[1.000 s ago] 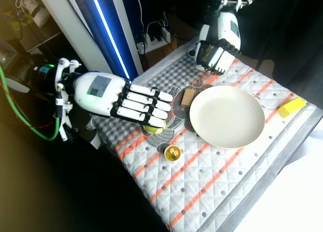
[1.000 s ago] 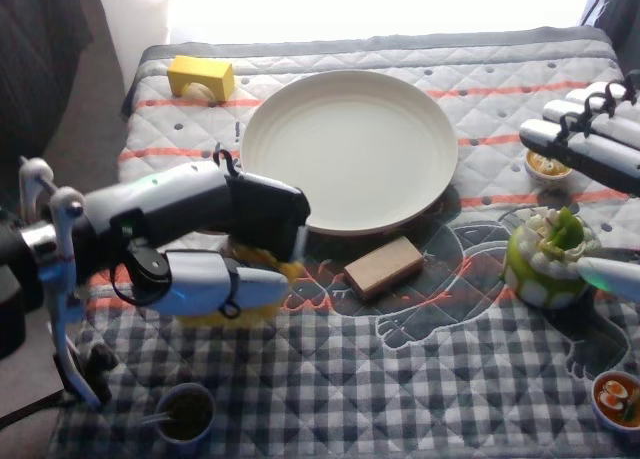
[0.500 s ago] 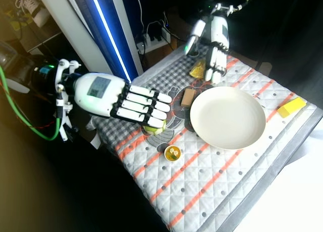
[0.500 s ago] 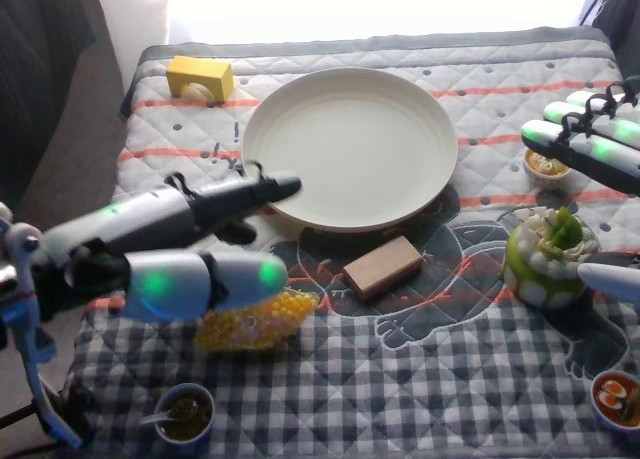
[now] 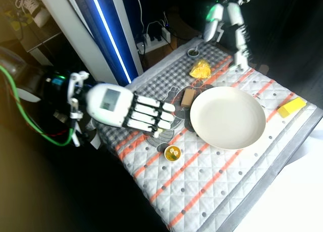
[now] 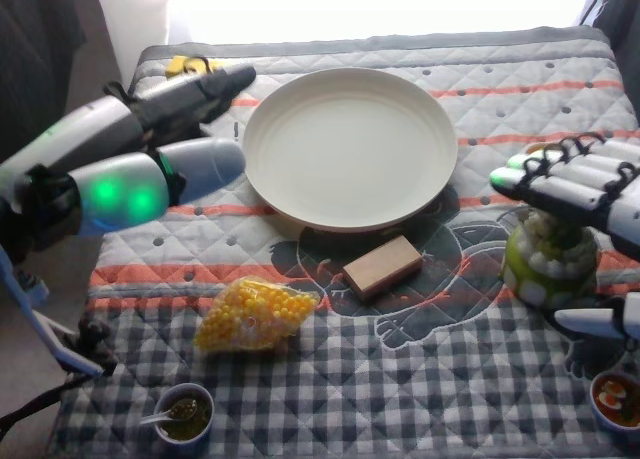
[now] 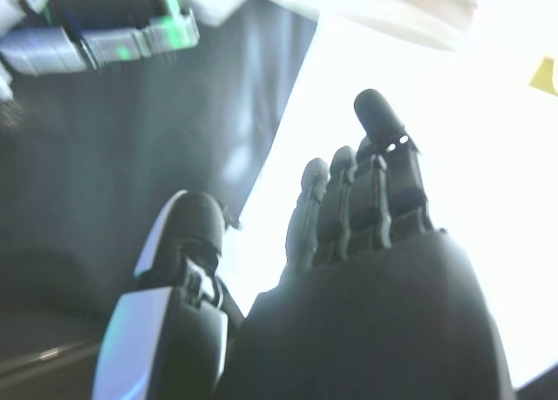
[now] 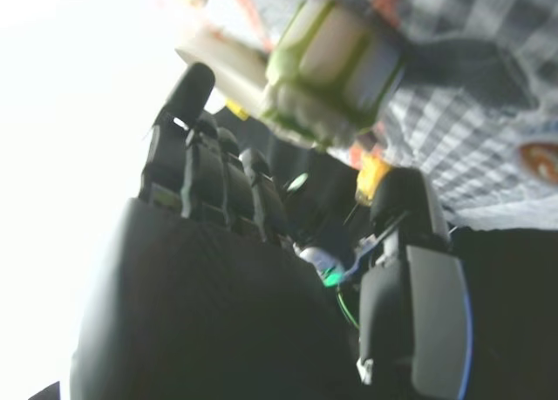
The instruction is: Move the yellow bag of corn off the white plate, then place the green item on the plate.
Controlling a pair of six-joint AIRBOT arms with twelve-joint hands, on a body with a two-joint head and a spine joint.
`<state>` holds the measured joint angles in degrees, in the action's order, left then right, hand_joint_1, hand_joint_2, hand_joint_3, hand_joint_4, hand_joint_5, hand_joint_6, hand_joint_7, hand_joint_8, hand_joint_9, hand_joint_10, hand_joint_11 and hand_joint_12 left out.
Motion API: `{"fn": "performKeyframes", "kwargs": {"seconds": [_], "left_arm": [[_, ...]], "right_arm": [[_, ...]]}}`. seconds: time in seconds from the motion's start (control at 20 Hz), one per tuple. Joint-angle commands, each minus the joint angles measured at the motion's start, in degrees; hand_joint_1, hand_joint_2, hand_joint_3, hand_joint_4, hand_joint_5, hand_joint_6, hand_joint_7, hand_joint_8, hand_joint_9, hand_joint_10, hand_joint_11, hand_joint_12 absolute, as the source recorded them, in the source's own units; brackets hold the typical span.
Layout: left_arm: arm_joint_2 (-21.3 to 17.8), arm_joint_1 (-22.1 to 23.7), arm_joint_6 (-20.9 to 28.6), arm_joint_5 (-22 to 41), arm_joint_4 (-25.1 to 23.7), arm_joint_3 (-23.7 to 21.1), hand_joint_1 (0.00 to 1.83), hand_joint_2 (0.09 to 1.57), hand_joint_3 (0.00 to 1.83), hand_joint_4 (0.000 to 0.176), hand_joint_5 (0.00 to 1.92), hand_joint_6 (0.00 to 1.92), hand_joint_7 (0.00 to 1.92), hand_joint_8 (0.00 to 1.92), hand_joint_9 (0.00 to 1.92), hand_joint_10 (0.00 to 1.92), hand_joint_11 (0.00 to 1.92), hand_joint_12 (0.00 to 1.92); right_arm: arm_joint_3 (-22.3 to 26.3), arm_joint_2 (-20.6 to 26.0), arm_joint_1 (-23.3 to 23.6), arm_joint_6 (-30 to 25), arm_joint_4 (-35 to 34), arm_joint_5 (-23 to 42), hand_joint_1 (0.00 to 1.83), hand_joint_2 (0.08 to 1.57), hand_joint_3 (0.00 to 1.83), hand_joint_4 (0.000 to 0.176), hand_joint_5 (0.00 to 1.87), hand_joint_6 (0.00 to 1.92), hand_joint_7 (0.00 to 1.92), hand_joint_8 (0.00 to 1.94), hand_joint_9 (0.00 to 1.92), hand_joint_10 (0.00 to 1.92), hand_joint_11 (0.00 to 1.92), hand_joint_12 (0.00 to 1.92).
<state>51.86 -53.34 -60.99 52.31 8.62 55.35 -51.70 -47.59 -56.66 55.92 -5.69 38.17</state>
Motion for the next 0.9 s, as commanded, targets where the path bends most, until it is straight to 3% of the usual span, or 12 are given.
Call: {"fn": "performKeyframes", "kwargs": {"seconds": [0.0, 0.05, 0.1, 0.15, 0.2, 0.25, 0.3, 0.35, 0.5, 0.6, 0.75, 0.85], "left_arm": [[-0.4, 0.3, 0.5, 9.0, 0.1, 0.2, 0.40, 1.34, 0.00, 0.003, 0.15, 0.00, 0.06, 0.00, 0.05, 0.01, 0.00, 1.04], [-0.4, 0.3, 0.5, 9.6, 0.3, 0.2, 0.45, 1.35, 0.00, 0.007, 0.15, 0.00, 0.04, 0.00, 0.01, 0.00, 0.00, 0.94], [-0.4, 0.3, 0.5, 10.0, 0.4, 0.3, 0.45, 1.35, 0.00, 0.007, 0.15, 0.00, 0.04, 0.00, 0.01, 0.00, 0.00, 0.94], [-0.4, 0.3, 0.5, 10.3, 0.4, 0.3, 0.45, 1.36, 0.00, 0.004, 0.15, 0.00, 0.03, 0.00, 0.00, 0.00, 0.00, 0.80], [-0.4, 0.3, 0.5, 10.5, 0.4, 0.3, 0.44, 1.35, 0.00, 0.021, 0.14, 0.00, 0.03, 0.00, 0.00, 0.00, 0.00, 0.78], [-0.4, 0.3, 0.5, 10.7, 0.5, 0.3, 0.44, 1.35, 0.00, 0.021, 0.14, 0.00, 0.03, 0.00, 0.00, 0.00, 0.00, 0.78], [-0.4, 0.0, 0.5, 10.9, 0.6, 0.3, 0.47, 1.36, 0.00, 0.010, 0.15, 0.00, 0.03, 0.00, 0.02, 0.01, 0.00, 0.77], [-0.4, -0.1, 0.5, 11.0, 0.7, 0.3, 0.46, 1.37, 0.00, 0.000, 0.15, 0.00, 0.03, 0.00, 0.00, 0.00, 0.00, 0.60], [-0.3, -0.1, 0.5, 11.0, 0.8, 0.4, 0.53, 1.34, 0.00, 0.000, 0.18, 0.00, 0.04, 0.00, 0.00, 0.00, 0.00, 0.34], [-0.1, -0.1, 0.5, 11.1, 0.9, 0.5, 0.50, 1.35, 0.00, 0.031, 0.15, 0.00, 0.03, 0.00, 0.00, 0.00, 0.00, 0.39], [0.1, -0.1, 0.5, 11.2, 1.1, 0.7, 0.52, 1.35, 0.00, 0.042, 0.15, 0.00, 0.05, 0.00, 0.02, 0.00, 0.00, 0.57], [0.4, -0.1, 0.5, 11.2, 1.1, 0.8, 0.52, 1.34, 0.00, 0.042, 0.17, 0.01, 0.05, 0.00, 0.02, 0.00, 0.00, 0.57]], "right_arm": [[-0.6, -0.5, 1.1, -0.2, 0.2, 4.2, 0.75, 1.15, 0.00, 0.000, 0.00, 0.00, 0.03, 0.00, 0.08, 0.03, 0.00, 0.84], [-1.1, -1.1, 1.5, -0.2, 0.4, 3.3, 0.94, 1.15, 0.00, 0.000, 0.11, 0.02, 0.20, 0.03, 0.24, 0.11, 0.00, 1.17], [-1.5, -1.6, 2.0, -0.2, 0.7, 2.6, 0.94, 1.15, 0.00, 0.000, 0.11, 0.02, 0.20, 0.03, 0.24, 0.11, 0.00, 1.17], [-1.6, -1.7, 2.5, -0.2, 1.0, 2.5, 1.16, 1.20, 0.00, 0.000, 0.38, 0.44, 0.47, 0.63, 0.47, 0.98, 0.32, 1.52], [-1.5, -1.7, 3.0, -0.2, 1.6, 2.6, 1.30, 1.26, 0.00, 0.000, 0.51, 1.31, 0.68, 1.23, 0.75, 1.35, 0.64, 1.61], [-1.3, -1.6, 3.7, -0.2, 2.3, 2.8, 1.30, 1.26, 0.00, 0.000, 0.51, 1.31, 0.68, 1.23, 0.75, 1.35, 0.64, 1.61], [-0.8, -1.0, 4.9, -0.2, 3.5, 3.5, 1.31, 1.29, 0.00, 0.000, 0.51, 1.52, 0.69, 1.41, 0.76, 1.54, 0.76, 1.77], [0.0, 0.1, 6.4, -0.2, 5.1, 5.2, 1.28, 1.33, 0.00, 0.000, 0.55, 1.54, 0.60, 1.64, 0.60, 1.78, 0.63, 1.91], [-0.3, 0.5, 11.3, -0.2, 7.7, 6.9, 1.27, 1.34, 0.00, 0.000, 0.48, 1.63, 0.60, 1.64, 0.59, 1.77, 0.52, 1.92], [-4.3, -3.5, 17.2, -0.2, 8.6, 3.8, 1.17, 1.32, 0.00, 0.000, 0.52, 1.53, 0.72, 1.61, 0.61, 1.78, 0.53, 1.92], [-11.1, -11.1, 23.5, -0.2, 9.4, -3.9, 1.12, 1.33, 0.00, 0.000, 0.50, 1.61, 0.73, 1.58, 0.71, 1.77, 0.69, 1.92], [-15.2, -16.0, 25.9, -0.2, 9.5, -8.1, 1.15, 1.32, 0.00, 0.000, 0.57, 1.46, 0.70, 1.72, 0.77, 1.91, 0.87, 1.92]]}}
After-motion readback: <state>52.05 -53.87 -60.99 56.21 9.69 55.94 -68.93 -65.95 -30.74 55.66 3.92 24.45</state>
